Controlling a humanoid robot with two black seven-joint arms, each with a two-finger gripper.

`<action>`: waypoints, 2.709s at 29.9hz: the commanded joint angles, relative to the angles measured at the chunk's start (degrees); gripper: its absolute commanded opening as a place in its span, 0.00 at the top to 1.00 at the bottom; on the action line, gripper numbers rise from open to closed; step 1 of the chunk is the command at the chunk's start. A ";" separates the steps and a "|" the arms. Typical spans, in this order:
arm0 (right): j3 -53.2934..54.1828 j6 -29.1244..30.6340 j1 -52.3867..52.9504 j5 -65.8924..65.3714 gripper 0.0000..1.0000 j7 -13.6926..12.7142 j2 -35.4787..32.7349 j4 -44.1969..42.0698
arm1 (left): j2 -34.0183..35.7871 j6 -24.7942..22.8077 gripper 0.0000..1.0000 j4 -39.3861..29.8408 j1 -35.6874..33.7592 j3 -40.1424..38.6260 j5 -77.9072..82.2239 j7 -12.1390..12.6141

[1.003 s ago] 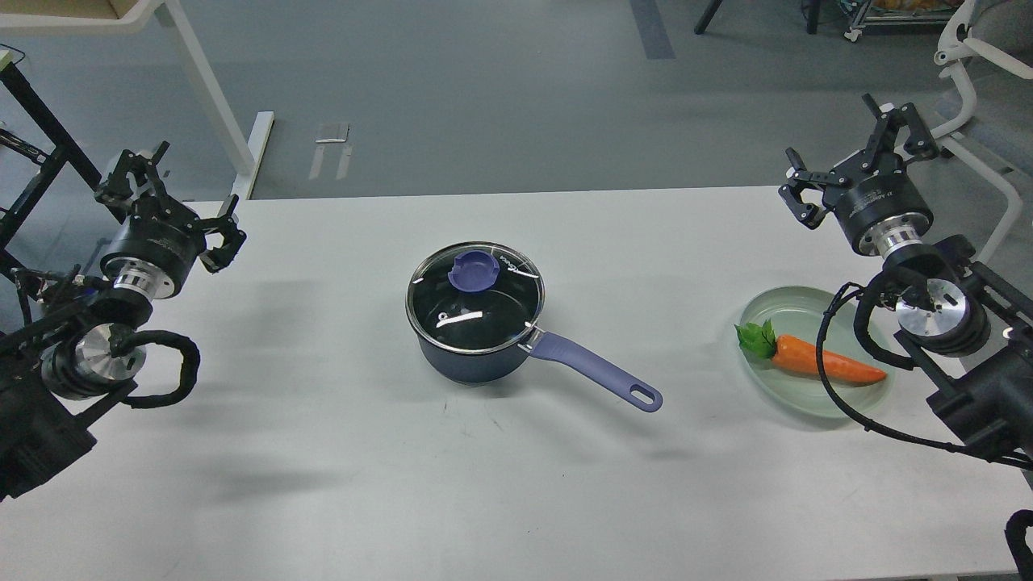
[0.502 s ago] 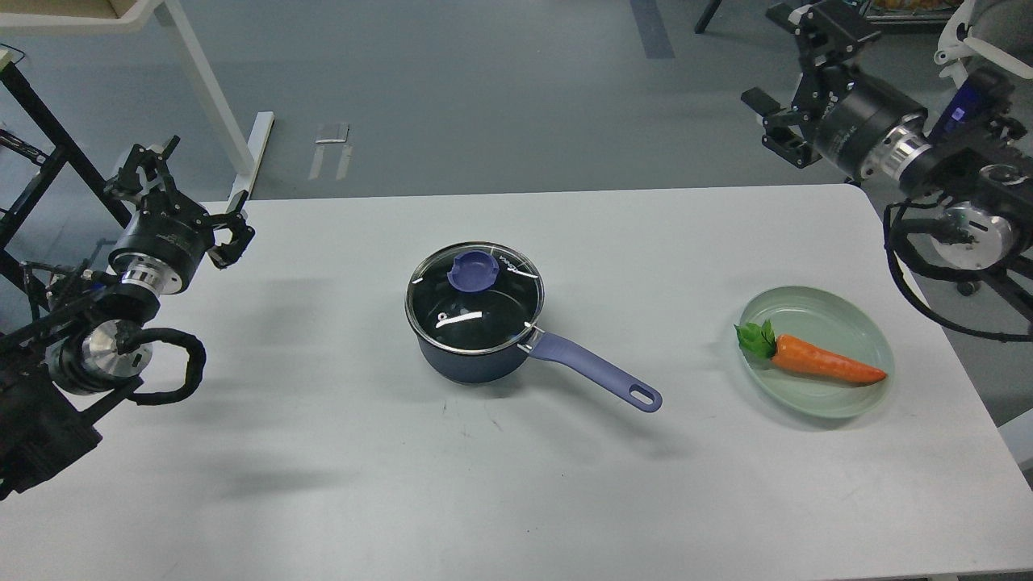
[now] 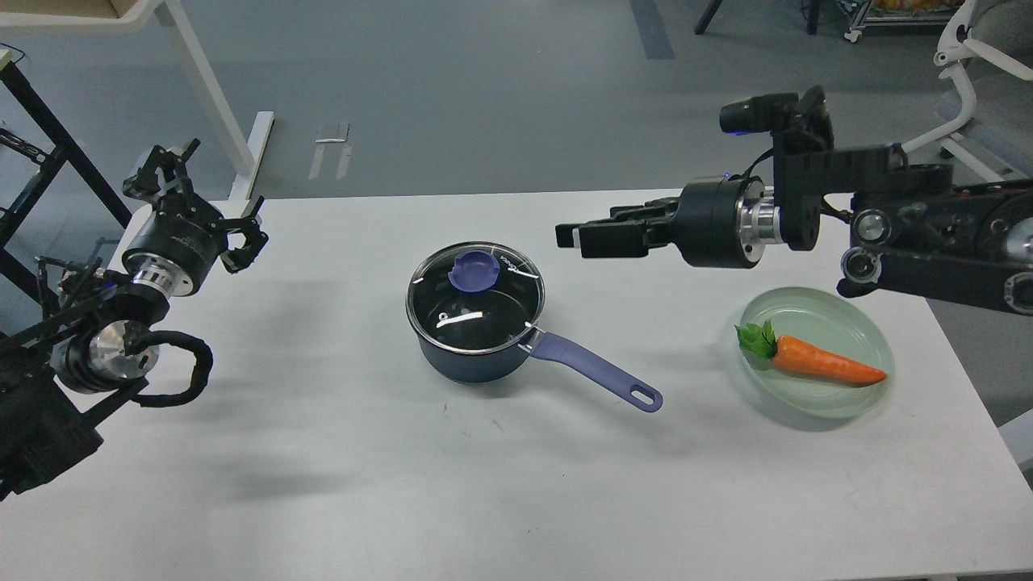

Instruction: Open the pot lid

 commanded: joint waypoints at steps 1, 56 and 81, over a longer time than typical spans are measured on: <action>-5.54 -0.47 0.81 -4.07 0.04 0.00 2.08 2.09 | 0.42 -0.04 0.00 -1.16 -0.34 -0.02 1.14 0.42; -18.65 -0.21 2.30 -5.48 0.79 0.26 8.06 2.97 | -2.48 0.84 0.00 -4.94 -10.09 2.61 19.75 3.23; -18.47 0.05 2.13 -5.74 0.80 0.53 7.80 2.62 | -10.57 13.05 0.00 -13.13 -17.74 14.82 109.78 3.58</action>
